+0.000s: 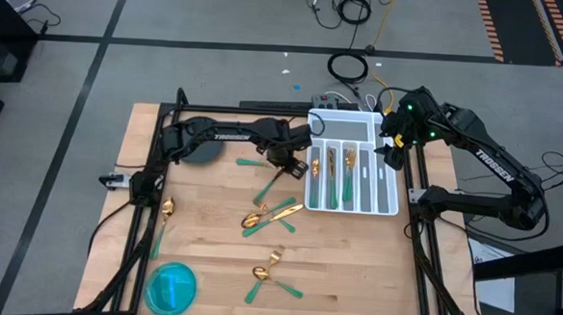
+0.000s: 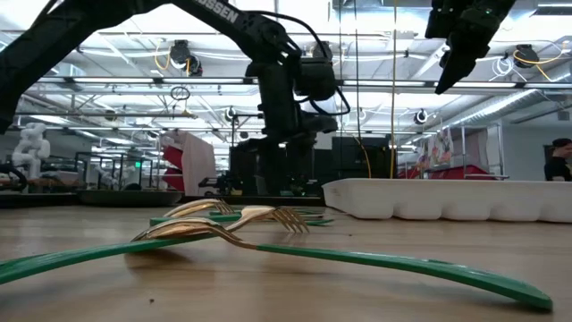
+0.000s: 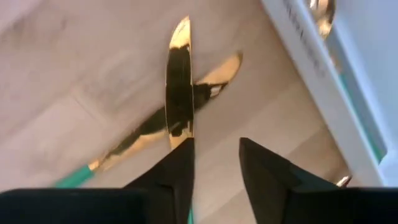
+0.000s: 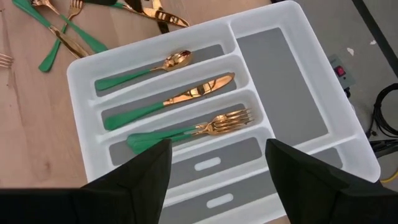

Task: Sort silverware
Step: Put the green knife on the silverware organizer

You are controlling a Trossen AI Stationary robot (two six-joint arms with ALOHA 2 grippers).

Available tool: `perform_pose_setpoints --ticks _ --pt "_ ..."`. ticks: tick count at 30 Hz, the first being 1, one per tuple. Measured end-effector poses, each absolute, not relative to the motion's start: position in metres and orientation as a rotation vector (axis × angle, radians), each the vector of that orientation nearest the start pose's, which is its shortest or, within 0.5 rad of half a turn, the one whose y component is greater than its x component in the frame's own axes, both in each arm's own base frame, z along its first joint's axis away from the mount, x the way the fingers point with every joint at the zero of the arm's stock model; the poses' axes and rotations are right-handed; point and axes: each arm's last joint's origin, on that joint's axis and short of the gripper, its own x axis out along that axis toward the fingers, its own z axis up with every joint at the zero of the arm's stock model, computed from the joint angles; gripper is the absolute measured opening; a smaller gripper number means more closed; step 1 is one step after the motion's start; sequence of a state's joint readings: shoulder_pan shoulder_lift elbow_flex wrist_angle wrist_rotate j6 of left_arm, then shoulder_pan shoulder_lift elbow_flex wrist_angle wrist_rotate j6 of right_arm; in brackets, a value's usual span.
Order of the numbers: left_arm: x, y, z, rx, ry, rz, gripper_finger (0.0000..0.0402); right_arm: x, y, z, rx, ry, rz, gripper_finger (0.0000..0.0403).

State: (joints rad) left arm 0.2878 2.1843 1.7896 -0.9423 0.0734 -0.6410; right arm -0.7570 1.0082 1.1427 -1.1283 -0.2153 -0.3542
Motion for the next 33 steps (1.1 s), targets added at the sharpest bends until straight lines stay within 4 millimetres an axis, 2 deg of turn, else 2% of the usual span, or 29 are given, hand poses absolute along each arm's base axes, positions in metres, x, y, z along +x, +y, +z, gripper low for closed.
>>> perform_pose_setpoints --ticks 4,10,18,25,33 --pt "0.422 0.115 0.184 -0.77 1.3 0.608 0.0167 0.124 -0.109 0.338 0.152 0.963 -0.326 0.0254" --pt "0.413 0.096 0.183 -0.729 1.448 0.633 0.0189 0.125 -0.109 0.338 0.153 0.963 -0.326 0.0254" --pt "0.417 0.073 0.18 -0.66 1.439 0.656 0.0192 0.124 -0.109 0.338 0.154 0.963 -0.326 0.0254" --pt "0.417 0.075 0.178 -0.635 1.429 0.693 0.0192 0.124 -0.109 0.338 0.154 0.966 -0.325 0.0254" --pt "0.406 0.071 0.154 -0.685 1.487 0.688 0.0193 0.124 -0.109 0.338 0.15 0.966 -0.321 0.0254"
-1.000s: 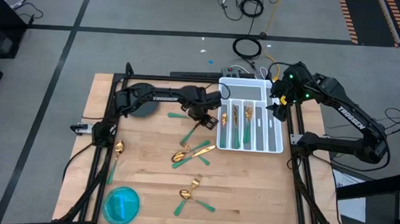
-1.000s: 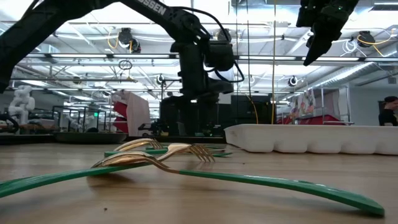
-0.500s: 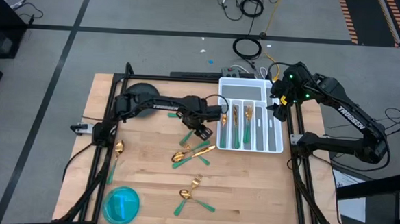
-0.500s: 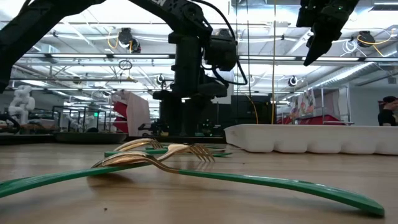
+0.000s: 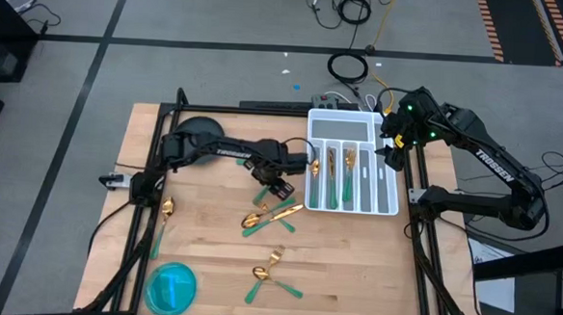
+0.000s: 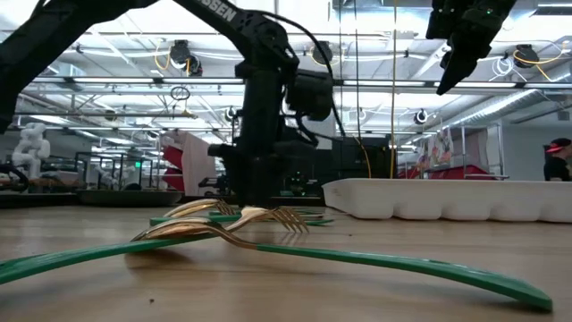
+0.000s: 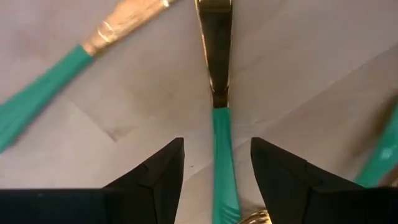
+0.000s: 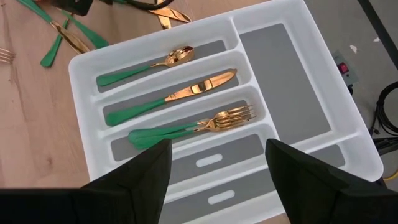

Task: Sort silverware
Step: Put the green knife on the silverware organizer

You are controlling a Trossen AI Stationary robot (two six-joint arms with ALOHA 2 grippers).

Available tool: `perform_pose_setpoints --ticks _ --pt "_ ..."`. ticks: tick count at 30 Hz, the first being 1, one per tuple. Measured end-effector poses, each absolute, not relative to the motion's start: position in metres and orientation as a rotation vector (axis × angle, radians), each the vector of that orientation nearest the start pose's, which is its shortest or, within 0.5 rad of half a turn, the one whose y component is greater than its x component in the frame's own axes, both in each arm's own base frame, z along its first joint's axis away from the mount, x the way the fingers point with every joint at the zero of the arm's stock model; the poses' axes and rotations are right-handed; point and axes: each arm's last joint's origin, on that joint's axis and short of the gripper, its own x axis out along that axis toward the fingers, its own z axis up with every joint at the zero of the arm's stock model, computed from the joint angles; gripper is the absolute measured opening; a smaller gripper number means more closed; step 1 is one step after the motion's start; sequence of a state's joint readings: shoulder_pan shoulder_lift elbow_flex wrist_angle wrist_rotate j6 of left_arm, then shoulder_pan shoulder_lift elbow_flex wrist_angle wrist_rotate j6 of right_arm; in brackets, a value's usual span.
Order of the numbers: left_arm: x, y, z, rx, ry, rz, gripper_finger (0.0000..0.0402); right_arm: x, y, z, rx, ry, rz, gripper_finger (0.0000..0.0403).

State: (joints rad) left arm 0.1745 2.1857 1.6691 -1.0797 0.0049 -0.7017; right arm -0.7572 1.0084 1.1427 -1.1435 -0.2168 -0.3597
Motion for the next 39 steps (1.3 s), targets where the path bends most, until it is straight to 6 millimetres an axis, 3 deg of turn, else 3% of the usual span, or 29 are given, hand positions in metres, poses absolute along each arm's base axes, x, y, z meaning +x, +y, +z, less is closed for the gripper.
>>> perform_pose_setpoints --ticks 8,17,28,39 --pt "0.4 0.07 0.128 -0.73 1.492 0.646 0.0177 0.124 -0.109 0.338 0.145 0.964 -0.319 0.0254" --pt "0.393 0.07 0.116 -0.716 1.497 0.624 0.002 0.125 -0.109 0.338 0.143 0.961 -0.321 0.0254" --pt "0.4 0.076 0.128 -0.725 1.52 0.63 0.002 0.125 -0.109 0.338 0.147 0.957 -0.325 0.0254" --pt "0.396 0.079 0.158 -0.717 1.516 0.633 0.0019 0.125 -0.109 0.338 0.131 0.96 -0.318 0.0254"
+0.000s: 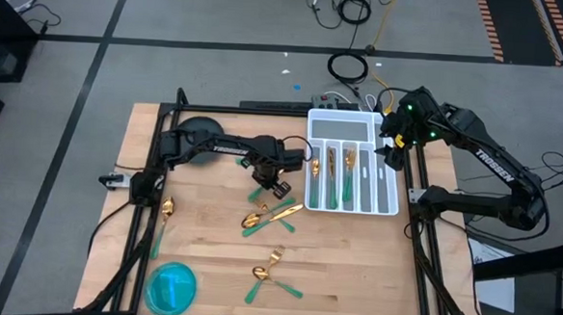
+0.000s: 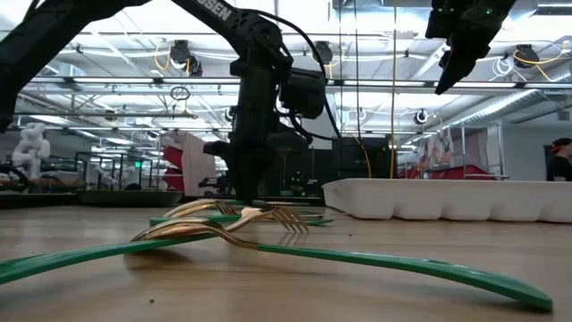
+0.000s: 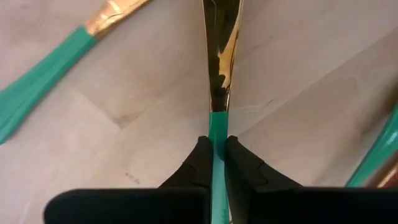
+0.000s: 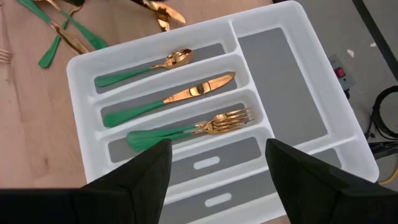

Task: Sort silverware
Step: Put the green knife on the silverware organizer

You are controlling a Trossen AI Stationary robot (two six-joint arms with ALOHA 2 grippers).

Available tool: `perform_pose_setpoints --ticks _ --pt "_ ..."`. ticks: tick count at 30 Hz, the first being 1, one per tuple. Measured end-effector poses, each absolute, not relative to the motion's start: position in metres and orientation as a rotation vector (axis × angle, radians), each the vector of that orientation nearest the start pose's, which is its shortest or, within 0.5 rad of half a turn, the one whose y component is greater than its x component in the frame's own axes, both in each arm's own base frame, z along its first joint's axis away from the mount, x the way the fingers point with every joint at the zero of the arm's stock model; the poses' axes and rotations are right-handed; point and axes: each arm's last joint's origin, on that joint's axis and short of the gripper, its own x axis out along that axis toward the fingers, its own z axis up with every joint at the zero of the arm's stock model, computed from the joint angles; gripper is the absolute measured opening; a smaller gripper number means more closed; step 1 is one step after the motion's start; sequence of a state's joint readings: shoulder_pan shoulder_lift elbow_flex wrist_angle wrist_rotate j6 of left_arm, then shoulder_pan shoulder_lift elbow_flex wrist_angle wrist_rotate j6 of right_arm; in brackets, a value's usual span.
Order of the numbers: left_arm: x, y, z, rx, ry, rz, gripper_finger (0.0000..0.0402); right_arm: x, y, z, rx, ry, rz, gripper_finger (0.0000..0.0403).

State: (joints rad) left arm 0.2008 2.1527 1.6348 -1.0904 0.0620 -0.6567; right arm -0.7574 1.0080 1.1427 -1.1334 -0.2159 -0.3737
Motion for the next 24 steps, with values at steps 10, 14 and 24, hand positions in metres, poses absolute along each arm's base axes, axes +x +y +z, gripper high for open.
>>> perform_pose_setpoints --ticks 10,14,24 --pt "0.389 0.081 0.189 -0.773 1.431 0.68 0.0018 0.125 -0.11 0.339 0.114 0.958 -0.318 0.0254" --pt "0.388 0.083 0.207 -0.821 1.334 0.693 0.0001 0.125 -0.111 0.339 0.122 0.953 -0.331 0.0254" --pt "0.392 0.087 0.236 -0.886 1.103 0.707 0.0001 0.126 -0.111 0.34 0.132 0.942 -0.342 0.0254"
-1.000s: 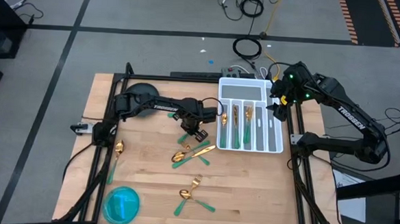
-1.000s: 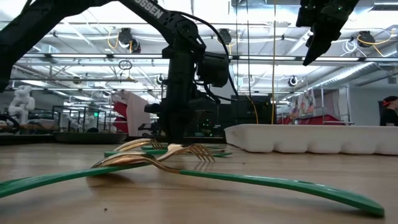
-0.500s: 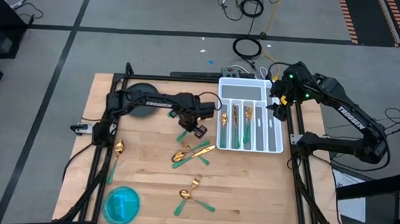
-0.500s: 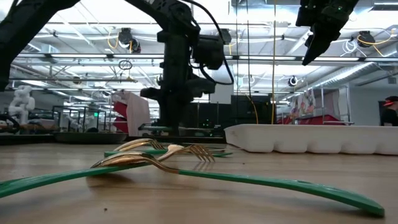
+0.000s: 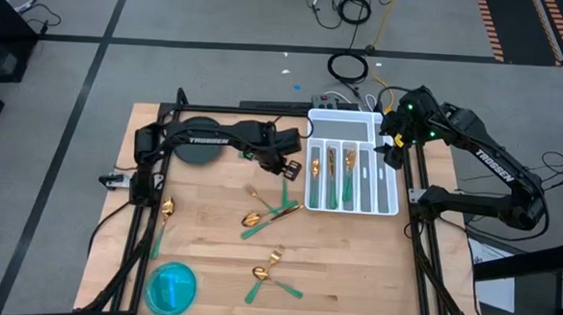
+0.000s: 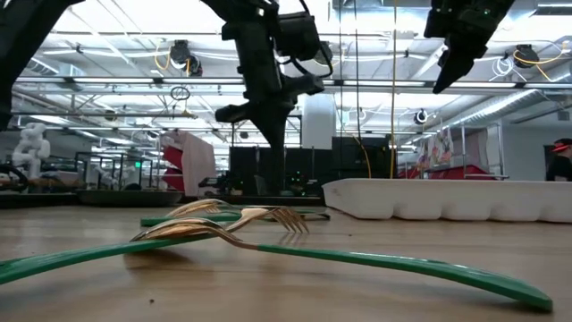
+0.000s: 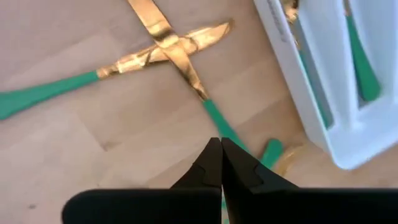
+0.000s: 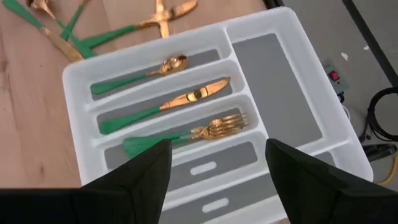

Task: Sort silverware
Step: Put the green knife on the silverware organizer

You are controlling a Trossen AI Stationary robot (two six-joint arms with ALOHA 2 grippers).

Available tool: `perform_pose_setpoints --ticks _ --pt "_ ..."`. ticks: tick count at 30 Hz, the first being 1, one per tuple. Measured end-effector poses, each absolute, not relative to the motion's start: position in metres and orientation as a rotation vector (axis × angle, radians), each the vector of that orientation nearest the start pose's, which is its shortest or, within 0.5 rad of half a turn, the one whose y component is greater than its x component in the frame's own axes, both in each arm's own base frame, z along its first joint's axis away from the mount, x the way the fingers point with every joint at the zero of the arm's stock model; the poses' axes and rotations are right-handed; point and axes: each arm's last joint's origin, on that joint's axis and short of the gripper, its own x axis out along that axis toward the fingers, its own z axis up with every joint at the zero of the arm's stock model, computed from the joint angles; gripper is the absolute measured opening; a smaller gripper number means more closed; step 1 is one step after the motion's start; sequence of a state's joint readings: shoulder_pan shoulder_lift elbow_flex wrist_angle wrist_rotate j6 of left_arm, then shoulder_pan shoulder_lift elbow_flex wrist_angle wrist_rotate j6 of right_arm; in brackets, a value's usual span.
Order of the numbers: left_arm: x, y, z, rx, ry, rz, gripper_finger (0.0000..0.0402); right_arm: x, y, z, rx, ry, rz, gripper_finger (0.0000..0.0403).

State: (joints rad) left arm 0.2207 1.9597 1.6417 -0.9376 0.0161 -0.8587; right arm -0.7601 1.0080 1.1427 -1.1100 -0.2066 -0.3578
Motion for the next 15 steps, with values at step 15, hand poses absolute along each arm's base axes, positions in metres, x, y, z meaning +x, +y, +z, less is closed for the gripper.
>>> perform_pose_setpoints --ticks 15 --pt "0.304 0.065 0.375 -0.677 0.709 0.73 0.0001 0.202 -0.129 0.319 0.433 0.776 -0.288 0.0254"
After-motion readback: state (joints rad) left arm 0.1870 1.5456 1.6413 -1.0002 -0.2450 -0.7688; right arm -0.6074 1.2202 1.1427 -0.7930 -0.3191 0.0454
